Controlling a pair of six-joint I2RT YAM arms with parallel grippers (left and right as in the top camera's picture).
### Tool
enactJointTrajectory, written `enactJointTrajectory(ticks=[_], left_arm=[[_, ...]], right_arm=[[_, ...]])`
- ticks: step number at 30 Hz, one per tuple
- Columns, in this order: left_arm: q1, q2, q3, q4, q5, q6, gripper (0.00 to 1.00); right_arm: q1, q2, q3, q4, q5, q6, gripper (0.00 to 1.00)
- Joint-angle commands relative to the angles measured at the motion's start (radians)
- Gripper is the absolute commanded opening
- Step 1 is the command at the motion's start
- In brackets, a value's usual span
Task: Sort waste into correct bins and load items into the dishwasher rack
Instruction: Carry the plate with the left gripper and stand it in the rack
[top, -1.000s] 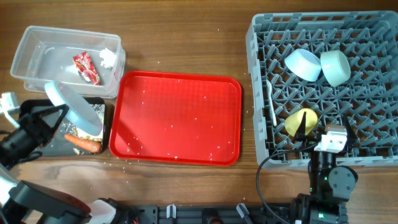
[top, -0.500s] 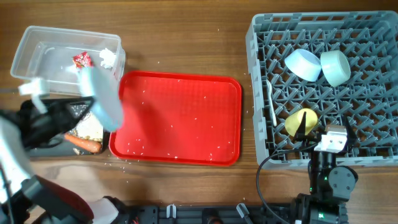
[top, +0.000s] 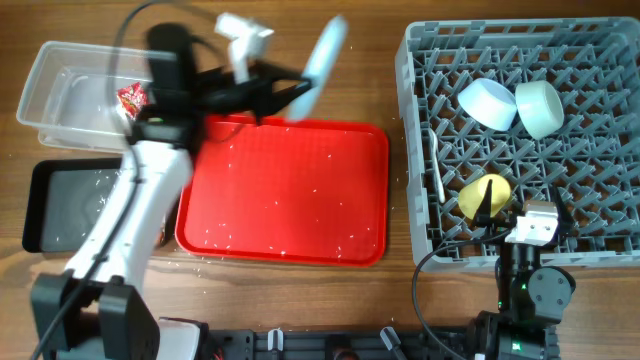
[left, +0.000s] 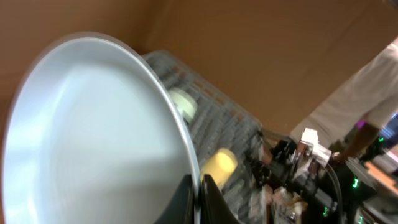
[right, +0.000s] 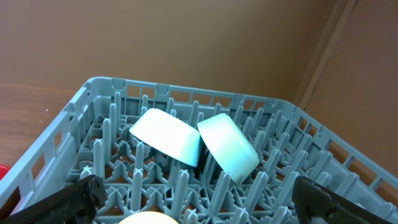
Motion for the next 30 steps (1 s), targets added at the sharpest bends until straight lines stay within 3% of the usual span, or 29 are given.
enactJointTrajectory(ticks=[1, 7, 11, 14, 18, 21, 22, 24, 30], left_arm=[[-0.168, 0.047, 0.007, 0.297, -0.314, -0.598, 0.04], [-0.392, 0.193, 0.007, 0.663, -0.600, -1.035, 0.04], [-0.473, 0.269, 0.007, 0.700, -0.773, -1.231, 0.04], [-0.499, 0.328, 0.007, 0.700, -0.809, -1.298, 0.04], [-0.495, 0.374, 0.007, 0.684, -0.802, -1.246, 0.04], [-0.476, 0.370, 0.007, 0.669, -0.802, -1.022, 0.05], [-0.468, 0.368, 0.007, 0.668, -0.802, -0.966, 0.09], [-0.446, 0.366, 0.008, 0.627, -0.801, -0.922, 0.15], [-0.321, 0.354, 0.014, 0.549, -0.631, -0.814, 0.61]], right_arm=[[-0.004, -0.005, -0.001, 0.003, -0.016, -0.006, 1.00], [-0.004, -0.005, -0.001, 0.003, -0.016, -0.006, 1.00], [-0.004, -0.005, -0.001, 0.003, -0.016, -0.006, 1.00], [-0.004, -0.005, -0.001, 0.003, -0.016, -0.005, 1.00], [-0.004, -0.005, -0.001, 0.003, -0.016, -0.006, 1.00], [-0.004, -0.005, -0.001, 0.003, -0.016, -0.006, 1.00], [-0.004, -0.005, -0.001, 0.003, -0.016, -0.006, 1.00], [-0.004, -0.005, -0.001, 0.003, -0.016, -0.006, 1.00], [-0.004, -0.005, -0.001, 0.003, -0.016, -0.006, 1.00]])
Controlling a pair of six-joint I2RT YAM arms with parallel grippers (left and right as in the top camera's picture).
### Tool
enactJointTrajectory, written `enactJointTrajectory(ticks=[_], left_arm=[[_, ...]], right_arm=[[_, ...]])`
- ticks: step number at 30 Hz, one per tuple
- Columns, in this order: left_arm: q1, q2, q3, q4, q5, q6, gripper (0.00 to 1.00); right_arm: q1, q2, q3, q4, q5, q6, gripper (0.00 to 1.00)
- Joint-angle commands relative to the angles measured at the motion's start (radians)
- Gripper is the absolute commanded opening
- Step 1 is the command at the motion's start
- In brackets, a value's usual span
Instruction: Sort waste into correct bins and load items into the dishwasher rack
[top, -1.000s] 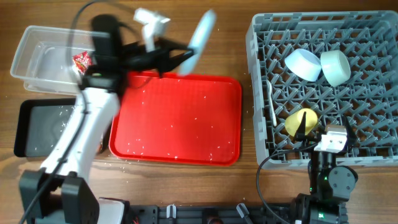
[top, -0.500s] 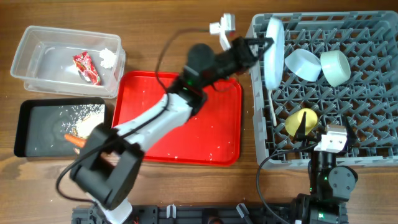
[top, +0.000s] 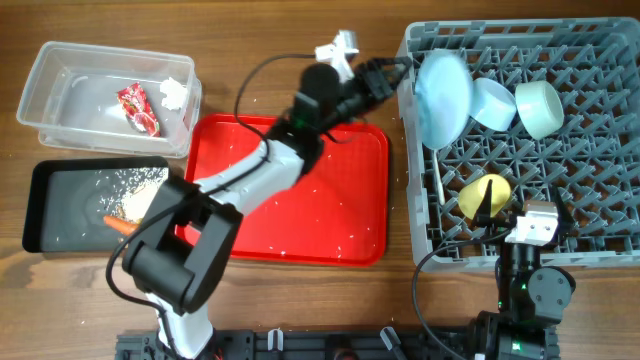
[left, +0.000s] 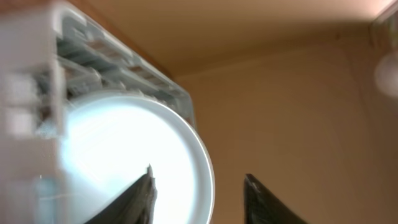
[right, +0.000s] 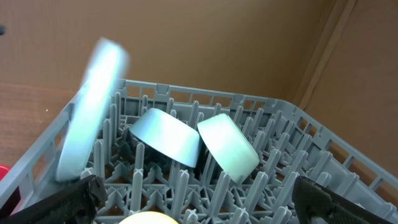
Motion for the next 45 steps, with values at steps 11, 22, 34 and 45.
enactJointTrajectory(ticks=[11, 22, 34, 45], left_arm=[[0.269, -0.465, 0.030, -0.997, 0.002, 0.701, 0.60], [0.262, -0.963, 0.030, -1.560, -0.201, 0.844, 1.00], [0.283, -1.322, -0.129, -1.665, -0.463, 0.890, 1.00], [0.678, -1.758, -0.751, -1.113, -0.116, 1.062, 1.00]], right_arm=[[-0.004, -0.005, -0.001, 0.002, -0.016, -0.006, 1.00], [-0.004, -0.005, -0.001, 0.002, -0.016, -0.006, 1.00], [-0.004, -0.005, -0.001, 0.002, -0.016, -0.006, 1.00], [-0.004, -0.005, -0.001, 0.002, -0.016, -0.006, 1.00]])
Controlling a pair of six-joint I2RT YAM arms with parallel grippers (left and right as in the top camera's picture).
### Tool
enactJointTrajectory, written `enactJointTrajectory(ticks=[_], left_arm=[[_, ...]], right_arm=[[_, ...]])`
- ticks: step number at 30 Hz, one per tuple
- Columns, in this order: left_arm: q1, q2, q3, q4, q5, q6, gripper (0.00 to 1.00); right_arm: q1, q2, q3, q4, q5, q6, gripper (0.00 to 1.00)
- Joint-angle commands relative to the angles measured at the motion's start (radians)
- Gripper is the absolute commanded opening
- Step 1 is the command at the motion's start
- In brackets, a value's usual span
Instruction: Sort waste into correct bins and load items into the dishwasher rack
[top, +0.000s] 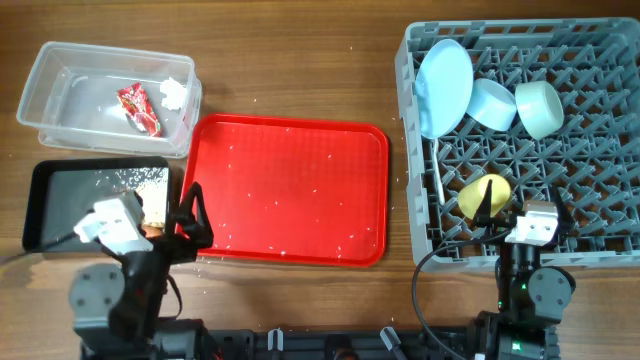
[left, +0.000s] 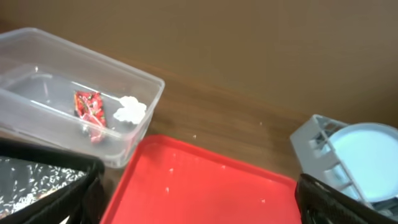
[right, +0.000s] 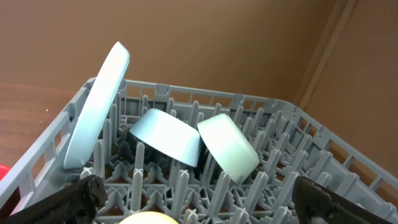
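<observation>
A pale blue plate (top: 443, 75) stands on edge in the back left corner of the grey dishwasher rack (top: 600, 262); the right wrist view shows the plate (right: 96, 106) leaning against the tines. Beside it lie a light blue bowl (top: 492, 102) and a green bowl (top: 538, 108). A yellow cup (top: 485, 195) sits at the rack's front. My left gripper (left: 199, 202) is open and empty at the front left, over the red tray's (top: 290, 190) near left corner. At the rack's front edge my right gripper (right: 199, 199) hangs open and empty.
A clear bin (top: 70, 95) at the back left holds a red wrapper (top: 135, 105) and a white tissue (top: 175, 92). A black bin (top: 60, 205) with food scraps lies in front of it. White crumbs dot the tray.
My left arm has moved from the rack's back left corner to the table's front left. The plate stays standing in the rack by itself. The right arm has not moved.
First my left gripper was shut on the plate above the tray's back edge. Then the plate was in the rack's back left corner with the jaws apart beside it. Now the arm is back at the front left, empty.
</observation>
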Motion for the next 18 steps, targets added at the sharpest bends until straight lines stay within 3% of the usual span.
enactJointTrajectory(ticks=[1, 8, 18], left_arm=[[0.063, -0.140, -0.223, 0.150, 0.193, 0.150, 1.00], [0.019, -0.276, -0.476, 0.285, 0.200, 0.149, 1.00], [0.007, -0.276, -0.546, 0.378, 0.199, 0.149, 1.00]], right_arm=[[-0.004, -0.004, -0.001, 0.003, -0.015, -0.006, 1.00], [-0.004, -0.004, -0.001, 0.003, -0.015, -0.006, 1.00], [-0.004, -0.004, -0.001, 0.003, -0.015, -0.006, 1.00]])
